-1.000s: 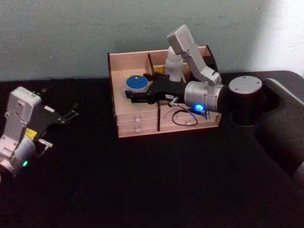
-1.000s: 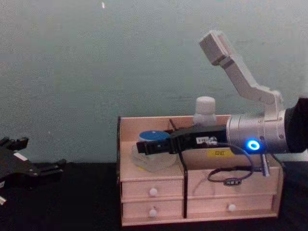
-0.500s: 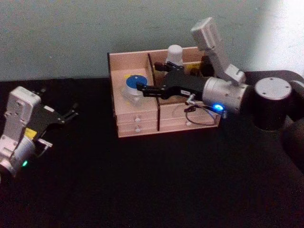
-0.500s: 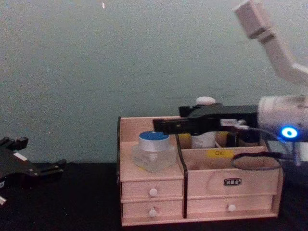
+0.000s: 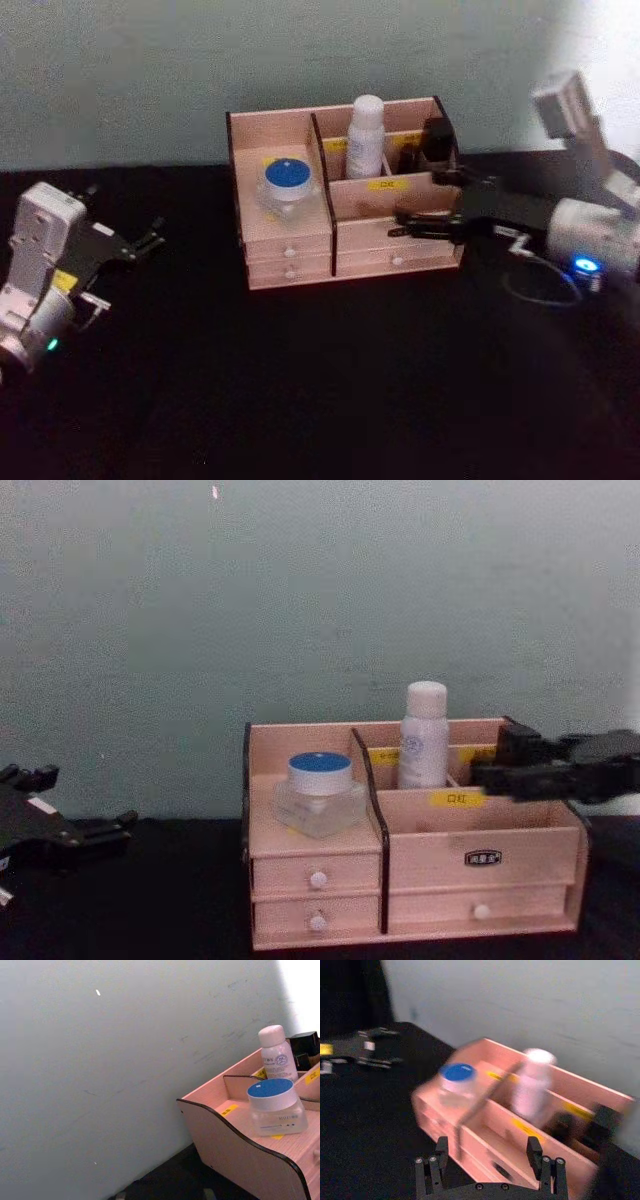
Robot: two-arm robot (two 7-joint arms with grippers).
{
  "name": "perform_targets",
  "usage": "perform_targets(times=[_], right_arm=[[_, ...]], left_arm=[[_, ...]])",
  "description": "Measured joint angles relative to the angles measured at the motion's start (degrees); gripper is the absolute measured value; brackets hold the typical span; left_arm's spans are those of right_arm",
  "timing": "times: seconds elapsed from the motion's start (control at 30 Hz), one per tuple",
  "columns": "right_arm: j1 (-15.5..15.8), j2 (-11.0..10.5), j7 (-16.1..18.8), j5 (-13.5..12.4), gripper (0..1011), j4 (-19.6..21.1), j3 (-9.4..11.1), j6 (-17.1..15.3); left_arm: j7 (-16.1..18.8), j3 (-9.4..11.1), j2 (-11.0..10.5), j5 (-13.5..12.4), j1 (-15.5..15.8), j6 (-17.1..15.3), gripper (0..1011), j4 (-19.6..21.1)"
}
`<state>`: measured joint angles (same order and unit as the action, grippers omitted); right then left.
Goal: Pick up the facial cleanser and watermelon frost from the table and place them into the tiered storage box.
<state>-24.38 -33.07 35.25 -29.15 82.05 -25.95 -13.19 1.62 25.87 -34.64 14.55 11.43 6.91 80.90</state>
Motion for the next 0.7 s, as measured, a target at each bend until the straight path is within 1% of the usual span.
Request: perform_targets(times=[0.03,0.07,0.1,0.17,0.2,0.27,0.3,0.33,0.37,0.4,0.43,0.47,0.5,0.53,0.6,0.63,0.7], right_arm=[[1.52,-1.34,-1.82,-0.21,1002,1.18,1.05,-0.04],[2.24,-1.91,-2.81,-0.29,1003,1.78,1.72,-0.04],[3.88,-2.88,-5.26,-0.34,1002,2.94,3.04,-0.05],[5.37,-3.51,-7.98,-0.28,1002,3.93,4.39,-0.03],[6.89,-3.78,-10.93,0.04,1002,4.74,5.89,-0.01],[8.29,-3.68,-14.21,0.59,1003,5.41,7.51,-0.11],[9.56,-3.15,-18.24,1.46,1003,5.83,9.02,-0.21],[10.12,-2.71,-20.09,1.92,1003,5.93,9.71,-0.22],[10.95,-1.71,-23.95,2.90,1003,5.93,10.92,-0.26],[10.95,-1.71,-23.95,2.90,1003,5.93,10.92,-0.26],[11.33,-1.12,-25.60,3.47,1003,5.83,11.41,-0.24],[11.94,0.04,-28.77,4.42,1003,5.40,12.20,-0.04],[12.22,0.62,-29.96,4.88,1002,5.14,12.51,0.17],[12.65,1.66,-32.08,5.86,1002,4.61,12.82,0.94],[12.99,2.66,-34.01,7.10,1003,3.96,12.89,1.97],[13.22,3.76,-35.53,8.07,1003,3.07,12.90,2.85],[13.28,4.73,-36.84,9.06,1003,2.13,12.85,3.63]], left_arm=[[0.00,0.00,0.00,0.00,0.00,0.00,1001,0.00],[0.00,0.00,0.00,0.00,0.00,0.00,1001,0.00],[0.00,0.00,0.00,0.00,0.00,0.00,1001,0.00],[0.00,0.00,0.00,0.00,0.00,0.00,1001,0.00],[0.00,0.00,0.00,0.00,0.00,0.00,1001,0.00],[0.00,0.00,0.00,0.00,0.00,0.00,1001,0.00],[0.00,0.00,0.00,0.00,0.00,0.00,1001,0.00],[0.00,0.00,0.00,0.00,0.00,0.00,1001,0.00],[0.00,0.00,0.00,0.00,0.00,0.00,1001,0.00],[0.00,0.00,0.00,0.00,0.00,0.00,1001,0.00],[0.00,0.00,0.00,0.00,0.00,0.00,1001,0.00],[0.00,0.00,0.00,0.00,0.00,0.00,1001,0.00],[0.00,0.00,0.00,0.00,0.00,0.00,1001,0.00],[0.00,0.00,0.00,0.00,0.00,0.00,1001,0.00],[0.00,0.00,0.00,0.00,0.00,0.00,1001,0.00],[0.00,0.00,0.00,0.00,0.00,0.00,1001,0.00],[0.00,0.00,0.00,0.00,0.00,0.00,1001,0.00]])
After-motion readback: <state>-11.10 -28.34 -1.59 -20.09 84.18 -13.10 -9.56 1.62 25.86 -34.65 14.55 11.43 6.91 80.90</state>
